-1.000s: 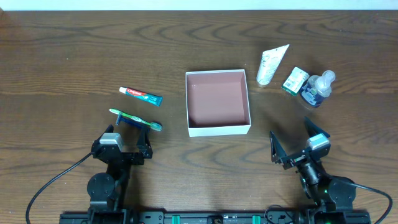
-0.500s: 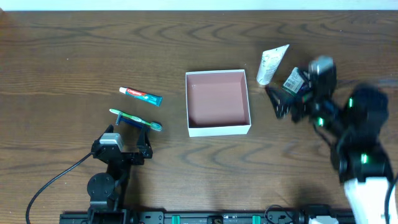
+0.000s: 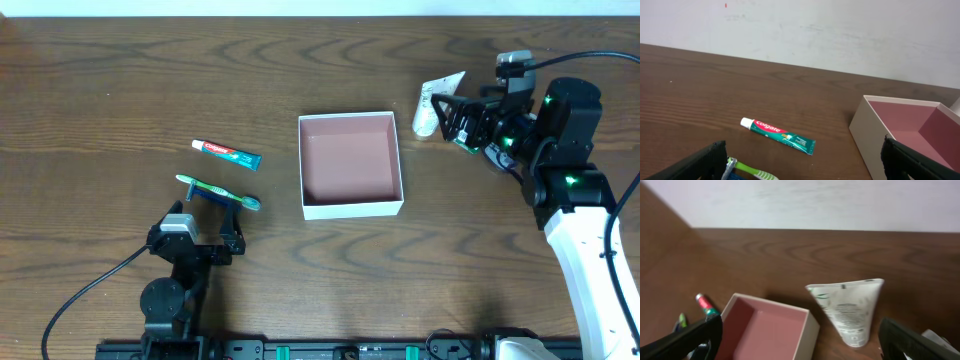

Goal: Pack container
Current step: 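Reach the right gripper to the white Pantene tube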

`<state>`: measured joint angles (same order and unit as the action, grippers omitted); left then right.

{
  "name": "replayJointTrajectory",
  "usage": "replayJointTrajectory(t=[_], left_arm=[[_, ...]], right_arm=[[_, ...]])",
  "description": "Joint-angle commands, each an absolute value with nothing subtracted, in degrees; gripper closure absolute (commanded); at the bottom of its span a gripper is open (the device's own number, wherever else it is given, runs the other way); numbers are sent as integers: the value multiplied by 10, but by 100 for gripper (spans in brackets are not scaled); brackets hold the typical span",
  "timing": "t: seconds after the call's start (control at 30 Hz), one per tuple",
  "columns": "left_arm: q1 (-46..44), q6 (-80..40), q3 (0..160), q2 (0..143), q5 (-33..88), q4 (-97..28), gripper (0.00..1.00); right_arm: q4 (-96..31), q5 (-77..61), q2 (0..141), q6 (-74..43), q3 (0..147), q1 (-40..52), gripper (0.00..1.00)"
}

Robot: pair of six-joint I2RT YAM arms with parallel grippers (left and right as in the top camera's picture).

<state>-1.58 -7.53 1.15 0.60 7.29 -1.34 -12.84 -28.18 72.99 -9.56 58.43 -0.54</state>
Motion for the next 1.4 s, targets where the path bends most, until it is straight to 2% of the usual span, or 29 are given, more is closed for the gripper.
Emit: replayJointTrajectory(t=[0.0, 0.27, 0.93, 1.1, 1.37], left_arm=[[-13, -76, 2, 3, 80, -34, 2], [-13, -76, 2, 3, 80, -34, 2], [-13, -76, 2, 3, 80, -34, 2], [-13, -76, 2, 3, 80, -34, 2], [-13, -76, 2, 3, 80, -34, 2]], right_arm=[[-119, -237, 733, -133, 595, -11, 1], [-117, -224, 761, -119, 624, -11, 1], [-418, -191, 976, -148, 911, 31, 1], [-471, -182, 1005, -147, 927, 35, 1], [-470, -215, 1007, -124, 927, 38, 1]])
